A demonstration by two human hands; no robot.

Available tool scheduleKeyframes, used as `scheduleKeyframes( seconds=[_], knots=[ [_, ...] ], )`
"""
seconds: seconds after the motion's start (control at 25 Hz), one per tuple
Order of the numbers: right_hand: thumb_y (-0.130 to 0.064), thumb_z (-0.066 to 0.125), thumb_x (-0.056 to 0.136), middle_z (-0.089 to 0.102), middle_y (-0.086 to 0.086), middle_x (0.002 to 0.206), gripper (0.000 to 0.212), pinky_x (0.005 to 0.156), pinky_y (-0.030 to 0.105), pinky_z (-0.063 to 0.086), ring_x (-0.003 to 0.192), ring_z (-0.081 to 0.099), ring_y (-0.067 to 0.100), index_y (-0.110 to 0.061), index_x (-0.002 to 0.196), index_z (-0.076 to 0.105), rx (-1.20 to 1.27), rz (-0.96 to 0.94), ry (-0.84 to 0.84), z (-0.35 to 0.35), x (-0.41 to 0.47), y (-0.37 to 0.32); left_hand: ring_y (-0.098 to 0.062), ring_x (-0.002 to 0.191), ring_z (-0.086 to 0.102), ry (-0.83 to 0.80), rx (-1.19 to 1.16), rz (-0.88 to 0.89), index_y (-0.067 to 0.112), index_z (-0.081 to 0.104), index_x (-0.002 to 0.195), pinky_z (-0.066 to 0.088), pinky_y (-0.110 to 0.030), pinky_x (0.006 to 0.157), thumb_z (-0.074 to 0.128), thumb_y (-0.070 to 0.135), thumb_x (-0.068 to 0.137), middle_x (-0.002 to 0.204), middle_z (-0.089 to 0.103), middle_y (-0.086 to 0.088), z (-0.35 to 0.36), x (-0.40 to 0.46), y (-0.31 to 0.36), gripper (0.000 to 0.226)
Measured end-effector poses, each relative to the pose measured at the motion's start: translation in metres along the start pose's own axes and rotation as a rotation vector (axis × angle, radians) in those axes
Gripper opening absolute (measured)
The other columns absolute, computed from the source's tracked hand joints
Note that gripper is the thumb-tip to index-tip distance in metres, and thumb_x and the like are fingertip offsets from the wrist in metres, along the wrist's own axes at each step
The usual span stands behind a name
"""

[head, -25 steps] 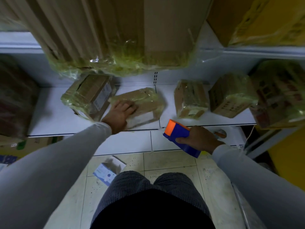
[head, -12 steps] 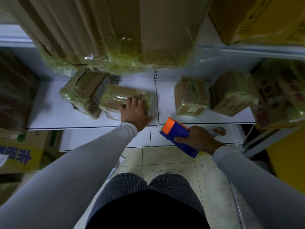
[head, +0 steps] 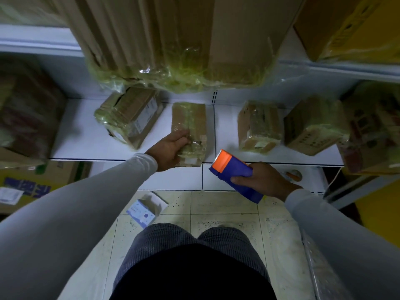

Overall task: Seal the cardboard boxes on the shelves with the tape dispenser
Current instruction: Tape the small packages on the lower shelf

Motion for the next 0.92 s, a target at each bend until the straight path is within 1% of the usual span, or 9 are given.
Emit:
scheduleKeyframes(
  seconds=[0.12,0.24,0.32,0.44,0.52,0.64,0.68,0.8,0.92],
  knots=[
    [-0.051,0.075,0.080,0.072,-0.003,0.083,0.035,0.068,0.030,0.052,0.075,0.069,0.015,-0.019,0.093,0.067,0.014,-0.016,-0.011,0.000,-0.002,-0.007,-0.029,0.143,0.023,-0.019,0.013,-0.001,0.010,0.041,0.140,0.018,-0.028,0.117,0.064,0.005,0.081,0.156,0.021,-0.012,0.002,0.002,-0.001,0.064],
    [-0.051,0.077,0.078,0.072,-0.005,0.079,0.032,0.064,0.025,0.050,0.069,0.068,0.009,-0.022,0.088,0.066,0.023,-0.053,-0.039,0.000,-0.005,-0.015,-0.026,0.144,0.022,-0.035,0.009,-0.006,0.012,0.033,0.146,0.020,-0.030,0.117,0.063,0.008,0.084,0.158,0.016,-0.008,0.000,-0.004,-0.003,0.068],
    [-0.050,0.079,0.076,0.070,-0.006,0.075,0.031,0.060,0.023,0.048,0.065,0.066,0.005,-0.022,0.083,0.065,-0.005,-0.073,-0.044,-0.002,-0.005,-0.023,-0.023,0.141,0.026,-0.053,-0.054,-0.028,0.012,0.030,0.147,0.026,-0.028,0.114,0.063,0.014,0.086,0.157,0.019,-0.006,-0.007,-0.012,-0.004,0.070],
    [-0.047,0.081,0.075,0.073,-0.003,0.085,0.034,0.069,0.032,0.055,0.076,0.070,0.013,-0.021,0.091,0.067,0.004,-0.099,-0.063,-0.005,-0.003,-0.041,-0.027,0.123,0.049,0.034,-0.241,-0.084,0.010,0.040,0.140,0.041,-0.034,0.102,0.059,0.021,0.091,0.139,0.047,-0.011,-0.024,-0.017,0.007,0.054],
    [-0.044,0.082,0.075,0.072,-0.006,0.085,0.029,0.068,0.028,0.056,0.077,0.070,0.010,-0.026,0.090,0.065,0.028,-0.136,-0.101,-0.002,-0.002,-0.056,-0.025,0.115,0.056,0.030,-0.450,-0.129,0.006,0.045,0.135,0.044,-0.033,0.098,0.055,0.015,0.094,0.127,0.058,-0.011,-0.027,-0.017,0.021,0.043],
    [-0.042,0.083,0.074,0.072,-0.010,0.081,0.026,0.064,0.020,0.053,0.074,0.070,0.003,-0.030,0.088,0.064,0.039,-0.175,-0.146,0.003,-0.002,-0.072,-0.009,0.104,0.058,-0.144,-0.806,-0.165,0.003,0.049,0.130,0.045,-0.018,0.093,0.045,0.001,0.097,0.120,0.060,-0.010,-0.014,-0.025,0.040,0.033],
    [-0.042,0.083,0.074,0.072,-0.011,0.080,0.026,0.064,0.019,0.053,0.074,0.070,0.002,-0.030,0.088,0.064,0.037,-0.186,-0.159,0.005,-0.001,-0.075,-0.009,0.101,0.058,-0.186,-0.897,-0.206,0.006,0.051,0.129,0.047,-0.020,0.092,0.043,0.001,0.098,0.119,0.061,-0.012,-0.010,-0.030,0.041,0.032],
    [-0.046,0.083,0.072,0.073,-0.011,0.082,0.029,0.065,0.020,0.055,0.076,0.070,0.002,-0.030,0.089,0.065,0.025,-0.203,-0.189,0.012,-0.001,-0.079,-0.019,0.100,0.060,-0.258,-1.037,-0.351,0.005,0.059,0.122,0.051,-0.033,0.091,0.041,0.003,0.098,0.116,0.063,-0.020,0.003,-0.048,0.033,0.030],
    [-0.063,0.079,0.060,0.074,-0.011,0.084,0.046,0.066,0.021,0.057,0.077,0.070,0.001,-0.031,0.091,0.066,0.007,-0.216,-0.201,0.022,0.001,-0.081,-0.025,0.093,0.062,-0.240,-1.063,-0.409,-0.002,0.061,0.115,0.051,-0.040,0.089,0.044,-0.002,0.094,0.105,0.064,-0.021,0.009,-0.057,0.025,0.027]
  ],
)
Point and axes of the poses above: each hand's wrist, its own x-axis towards the middle knuckle, its own z-axis out of the palm, y = z × x, the point moved 8 cm from there along x, towards the middle knuckle
